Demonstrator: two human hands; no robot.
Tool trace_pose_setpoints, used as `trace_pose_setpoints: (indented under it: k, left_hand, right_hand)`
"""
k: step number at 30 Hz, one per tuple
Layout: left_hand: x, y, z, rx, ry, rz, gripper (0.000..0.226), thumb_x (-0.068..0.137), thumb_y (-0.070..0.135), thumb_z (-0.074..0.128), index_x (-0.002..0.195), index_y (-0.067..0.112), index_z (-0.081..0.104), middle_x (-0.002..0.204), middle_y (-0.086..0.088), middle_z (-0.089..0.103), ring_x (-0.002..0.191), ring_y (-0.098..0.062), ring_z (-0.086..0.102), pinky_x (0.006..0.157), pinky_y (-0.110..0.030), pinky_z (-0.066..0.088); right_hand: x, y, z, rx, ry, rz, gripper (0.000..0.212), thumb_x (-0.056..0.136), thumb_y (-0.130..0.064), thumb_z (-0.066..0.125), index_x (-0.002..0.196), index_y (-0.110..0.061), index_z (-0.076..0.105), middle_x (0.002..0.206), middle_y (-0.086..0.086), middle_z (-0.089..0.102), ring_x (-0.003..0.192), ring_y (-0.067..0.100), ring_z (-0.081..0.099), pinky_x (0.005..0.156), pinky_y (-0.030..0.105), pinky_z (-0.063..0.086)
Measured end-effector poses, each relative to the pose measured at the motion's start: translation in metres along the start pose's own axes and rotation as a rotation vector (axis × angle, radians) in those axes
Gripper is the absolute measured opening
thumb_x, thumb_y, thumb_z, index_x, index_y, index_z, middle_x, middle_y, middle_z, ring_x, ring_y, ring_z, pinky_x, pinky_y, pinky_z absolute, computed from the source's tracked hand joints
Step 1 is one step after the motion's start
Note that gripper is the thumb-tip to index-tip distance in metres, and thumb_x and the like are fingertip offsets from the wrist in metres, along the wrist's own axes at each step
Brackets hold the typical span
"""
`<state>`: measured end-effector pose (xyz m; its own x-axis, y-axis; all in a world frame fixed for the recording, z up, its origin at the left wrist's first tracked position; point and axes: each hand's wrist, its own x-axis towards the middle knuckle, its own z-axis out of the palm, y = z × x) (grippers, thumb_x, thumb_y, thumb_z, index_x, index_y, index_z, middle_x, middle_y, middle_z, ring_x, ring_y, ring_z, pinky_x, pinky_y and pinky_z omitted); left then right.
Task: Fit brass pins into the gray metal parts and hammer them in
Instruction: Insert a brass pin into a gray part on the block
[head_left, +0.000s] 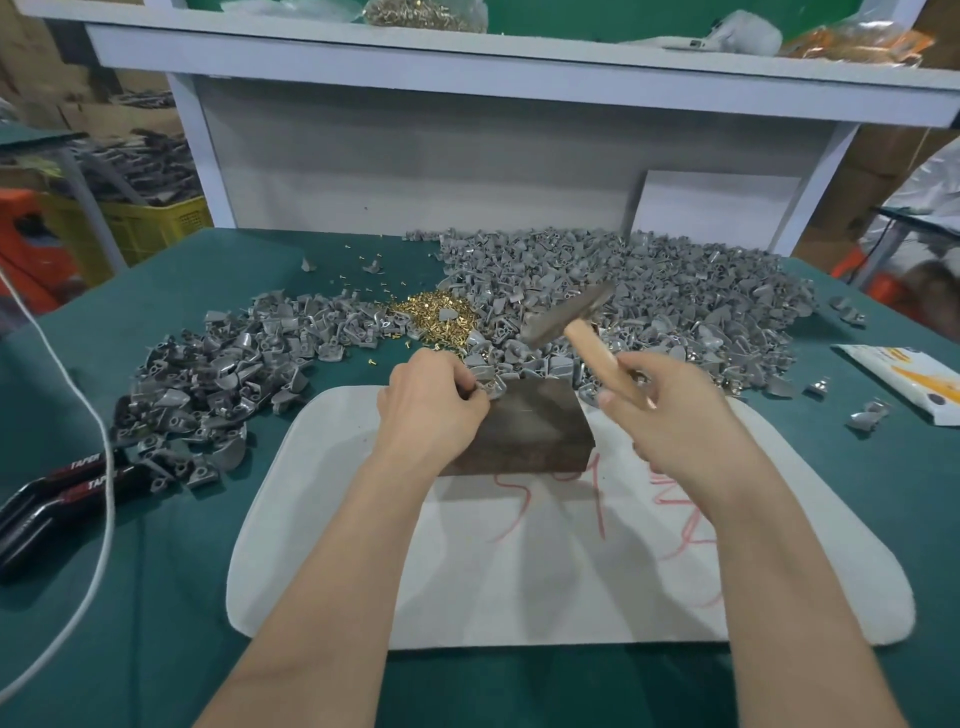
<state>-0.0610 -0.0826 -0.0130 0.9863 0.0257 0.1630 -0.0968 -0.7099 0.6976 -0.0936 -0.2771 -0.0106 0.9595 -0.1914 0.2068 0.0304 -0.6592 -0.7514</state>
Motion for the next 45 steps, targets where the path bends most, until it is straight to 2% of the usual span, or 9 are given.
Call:
trace_pose_setpoints:
  k: [4,6,8,15,18,20,25,32,45]
  left_hand:
    - [-0.002,0.002,-0.001,0.022,-0.044,0.019,0.025,0.085,0.021,0.064,0.064,0.029,0.053,0.089,0.004,0.066,0.101,-0.025,0.057,0.092,-0.041,0.046]
    - [-0.002,0.003,-0.001,0.036,-0.068,0.023,0.020,0.085,0.024,0.064,0.069,0.031,0.055,0.091,0.007,0.064,0.104,-0.024,0.056,0.095,-0.041,0.043]
    - [-0.002,0.003,-0.001,0.040,-0.081,0.025,0.018,0.085,0.025,0.064,0.071,0.033,0.055,0.092,0.008,0.061,0.106,-0.024,0.054,0.096,-0.040,0.042]
    - [-0.003,0.003,-0.001,0.034,-0.095,0.040,0.020,0.085,0.028,0.066,0.070,0.034,0.054,0.092,0.009,0.058,0.109,-0.023,0.053,0.097,-0.040,0.041]
    - [-0.003,0.004,-0.001,0.035,-0.080,0.040,0.022,0.083,0.029,0.066,0.066,0.034,0.053,0.093,0.008,0.063,0.108,-0.023,0.054,0.097,-0.040,0.041]
    - [-0.003,0.004,0.000,0.041,-0.072,0.044,0.023,0.083,0.030,0.067,0.065,0.033,0.052,0.091,0.009,0.062,0.109,-0.023,0.054,0.096,-0.040,0.041]
    - [-0.003,0.005,0.000,0.041,-0.064,0.067,0.019,0.082,0.026,0.067,0.070,0.031,0.054,0.087,0.009,0.053,0.109,-0.025,0.053,0.096,-0.039,0.041]
    - [-0.003,0.006,0.002,0.056,-0.045,0.126,0.014,0.084,0.019,0.065,0.077,0.026,0.055,0.089,0.004,0.058,0.104,-0.028,0.055,0.092,-0.040,0.044]
    - [-0.004,0.008,0.005,0.163,-0.033,0.167,0.004,0.090,0.017,0.055,0.088,0.017,0.058,0.094,-0.001,0.061,0.102,-0.029,0.054,0.080,-0.032,0.029]
  right_hand:
    - [0.005,0.002,0.014,-0.018,-0.085,0.109,0.018,0.090,-0.024,0.060,0.107,-0.022,0.058,0.079,-0.001,0.056,0.039,0.009,0.053,0.039,0.020,0.042]
    - [0.014,0.001,0.015,-0.104,-0.078,0.073,0.018,0.090,-0.025,0.059,0.107,-0.020,0.062,0.086,0.001,0.061,0.057,0.018,0.063,0.057,0.033,0.054]
    - [0.023,0.000,0.012,-0.227,-0.098,0.042,0.020,0.090,-0.028,0.058,0.103,-0.016,0.068,0.087,0.005,0.067,0.077,0.027,0.063,0.072,0.037,0.050]
    - [0.025,-0.008,0.014,-0.355,0.000,-0.004,0.018,0.088,-0.037,0.061,0.097,-0.025,0.071,0.094,0.001,0.068,0.089,0.021,0.061,0.082,0.034,0.050]
    - [0.022,-0.025,0.023,-0.217,-0.006,-0.154,0.005,0.083,-0.032,0.069,0.080,-0.028,0.067,0.082,-0.009,0.065,0.074,0.002,0.055,0.068,0.008,0.041]
    - [0.018,-0.034,0.032,-0.234,-0.059,-0.201,0.007,0.081,-0.029,0.071,0.077,-0.027,0.066,0.077,-0.010,0.063,0.068,0.001,0.053,0.061,0.007,0.037]
    - [0.014,-0.041,0.051,-0.282,-0.082,-0.203,0.007,0.083,-0.025,0.068,0.088,-0.021,0.067,0.096,0.004,0.063,0.089,0.021,0.058,0.084,0.035,0.047]
    - [0.012,-0.047,0.056,-0.308,-0.082,-0.166,0.008,0.086,-0.020,0.063,0.083,-0.021,0.056,0.099,0.006,0.062,0.097,0.025,0.056,0.083,0.033,0.045]
    - [0.008,-0.054,0.063,-0.497,-0.044,-0.226,0.019,0.092,-0.010,0.050,0.110,-0.006,0.052,0.114,0.012,0.057,0.107,0.027,0.052,0.076,0.028,0.030]
